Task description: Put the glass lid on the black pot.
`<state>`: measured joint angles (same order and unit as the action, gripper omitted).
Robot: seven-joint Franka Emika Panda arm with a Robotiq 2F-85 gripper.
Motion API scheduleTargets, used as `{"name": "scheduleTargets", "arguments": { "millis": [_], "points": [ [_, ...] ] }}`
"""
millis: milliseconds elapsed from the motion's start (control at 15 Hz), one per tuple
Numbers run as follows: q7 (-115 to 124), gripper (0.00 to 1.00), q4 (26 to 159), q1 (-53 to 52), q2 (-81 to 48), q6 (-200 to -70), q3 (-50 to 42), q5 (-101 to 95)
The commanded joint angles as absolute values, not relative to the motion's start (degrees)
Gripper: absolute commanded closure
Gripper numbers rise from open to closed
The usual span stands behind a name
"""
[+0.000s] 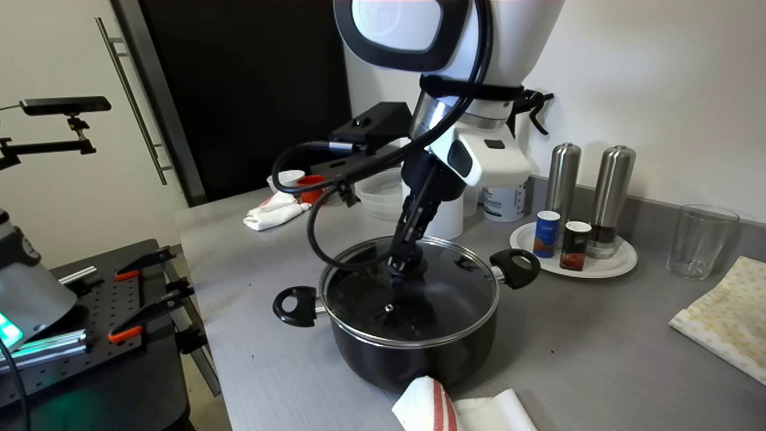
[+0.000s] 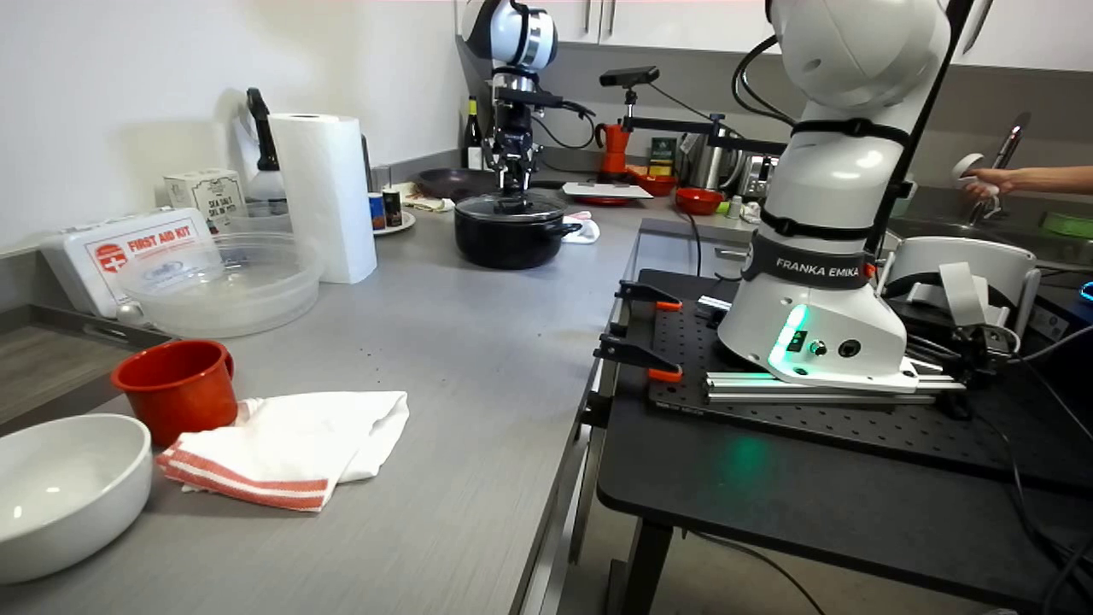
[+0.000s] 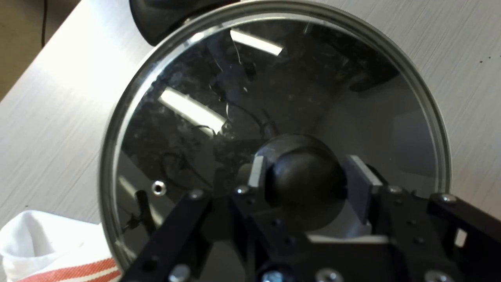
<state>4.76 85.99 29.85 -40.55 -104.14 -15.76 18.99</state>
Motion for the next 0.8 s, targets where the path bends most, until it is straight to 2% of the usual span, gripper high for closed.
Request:
{"name": "scheduleTargets", "arguments": {
  "millis": [0, 733],
  "points": [
    [6.22, 0.74, 83.49, 30.08, -41.02, -102.64, -15.83, 18.15],
    [7.87, 0.74, 82.32, 29.37, -41.37, -103.24, -15.83, 17.68]
  ]
}}
